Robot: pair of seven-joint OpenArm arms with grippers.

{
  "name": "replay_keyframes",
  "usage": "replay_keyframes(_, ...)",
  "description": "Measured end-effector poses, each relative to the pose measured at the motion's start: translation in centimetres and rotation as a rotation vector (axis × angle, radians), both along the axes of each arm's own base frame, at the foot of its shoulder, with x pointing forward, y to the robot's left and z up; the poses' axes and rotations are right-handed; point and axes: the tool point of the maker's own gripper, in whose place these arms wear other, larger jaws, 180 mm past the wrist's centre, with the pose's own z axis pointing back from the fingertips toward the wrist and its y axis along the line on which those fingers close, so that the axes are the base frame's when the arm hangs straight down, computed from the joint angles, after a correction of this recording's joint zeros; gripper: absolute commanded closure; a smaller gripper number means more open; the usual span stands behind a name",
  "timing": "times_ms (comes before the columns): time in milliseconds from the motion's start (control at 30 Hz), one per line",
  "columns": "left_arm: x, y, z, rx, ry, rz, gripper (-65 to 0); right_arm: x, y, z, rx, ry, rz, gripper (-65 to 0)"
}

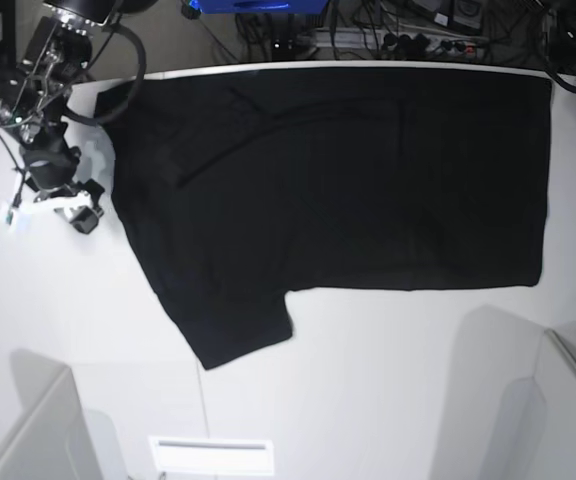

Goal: Fold the T-shirt properly
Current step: 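Move the right gripper along the shirt side to the hem corner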

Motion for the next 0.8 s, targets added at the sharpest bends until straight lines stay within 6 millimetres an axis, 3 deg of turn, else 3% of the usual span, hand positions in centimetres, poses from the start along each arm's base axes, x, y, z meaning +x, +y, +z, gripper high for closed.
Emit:
replay_keyframes(200, 4.5, -0.3, 1.6, 0.109, 0.009, -0.050, -43.9, 4.5, 1.5, -0.1, 0.015, -0.005, 0.083, -30.0)
replay_keyframes(433, 9.8, -1.6, 2.2, 0.126, 0.004, -0.161, -43.9, 9.7, 1.6, 0.3, 0.008, -0.008, 0.134, -30.0)
replay_keyframes(533, 11.4, -1.6, 2.2, 0.119, 0.004, -0.181, -43.9, 12.4, 2.2, 0.5, 0.009, 0.001, 0.167, -30.5)
replay_keyframes(600, 12.2, -1.5, 2.3, 0.122, 0.011, -0.197, -43.9, 14.4, 2.6, 0.6, -0.011, -0.016, 0.183, -34.7)
replay_keyframes(800, 13.2, -1.9, 1.0, 0.086, 0.029, -0.202, -43.9, 17.8, 4.5, -2.4, -0.066, 0.061, 0.246, -42.8)
